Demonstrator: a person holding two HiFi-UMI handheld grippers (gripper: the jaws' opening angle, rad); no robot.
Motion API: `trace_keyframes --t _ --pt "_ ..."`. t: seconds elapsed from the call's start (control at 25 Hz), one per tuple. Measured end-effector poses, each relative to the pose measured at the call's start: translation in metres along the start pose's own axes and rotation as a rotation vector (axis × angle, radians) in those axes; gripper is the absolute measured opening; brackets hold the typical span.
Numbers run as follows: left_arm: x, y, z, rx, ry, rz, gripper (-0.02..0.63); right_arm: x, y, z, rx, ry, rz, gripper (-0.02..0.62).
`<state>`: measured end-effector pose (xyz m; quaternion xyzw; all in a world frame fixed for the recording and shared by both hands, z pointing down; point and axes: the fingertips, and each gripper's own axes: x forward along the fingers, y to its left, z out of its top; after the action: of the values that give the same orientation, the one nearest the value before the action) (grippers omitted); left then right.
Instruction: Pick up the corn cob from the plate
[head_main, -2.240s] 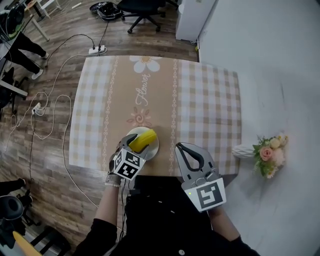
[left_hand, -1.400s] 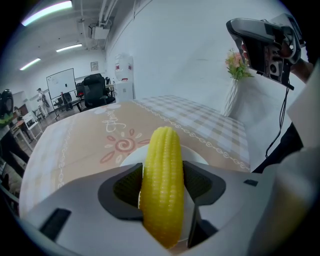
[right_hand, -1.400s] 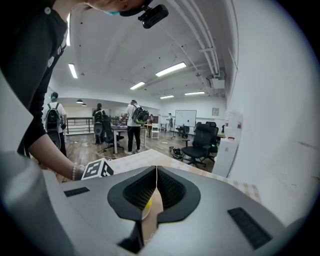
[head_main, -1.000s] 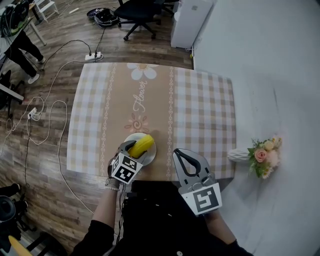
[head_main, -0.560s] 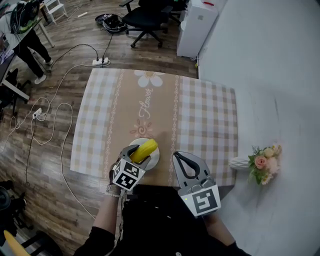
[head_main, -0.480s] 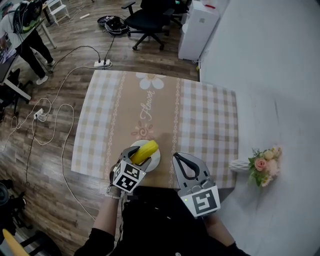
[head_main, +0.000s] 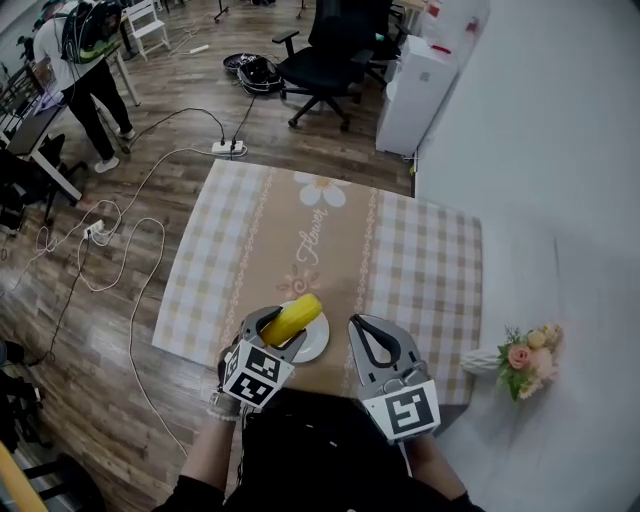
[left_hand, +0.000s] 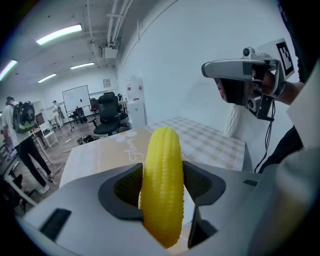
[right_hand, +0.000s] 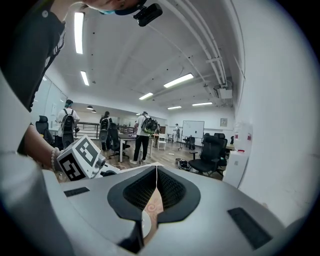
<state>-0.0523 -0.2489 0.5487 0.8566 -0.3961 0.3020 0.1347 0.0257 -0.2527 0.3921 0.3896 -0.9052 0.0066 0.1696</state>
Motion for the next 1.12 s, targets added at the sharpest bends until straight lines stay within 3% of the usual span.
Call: trace_keyframes --t 0.72,1.12 --pt "-0.076 0.014 0.069 0.024 -0.142 0.161 0.255 0.019 -0.001 0.034 -0.072 -0.076 0.059 0.041" --pt "-0.109 0.026 0.082 0.032 -0.196 0.263 0.255 0.027 -0.003 0.048 -0.1 -0.116 0.044 0.041"
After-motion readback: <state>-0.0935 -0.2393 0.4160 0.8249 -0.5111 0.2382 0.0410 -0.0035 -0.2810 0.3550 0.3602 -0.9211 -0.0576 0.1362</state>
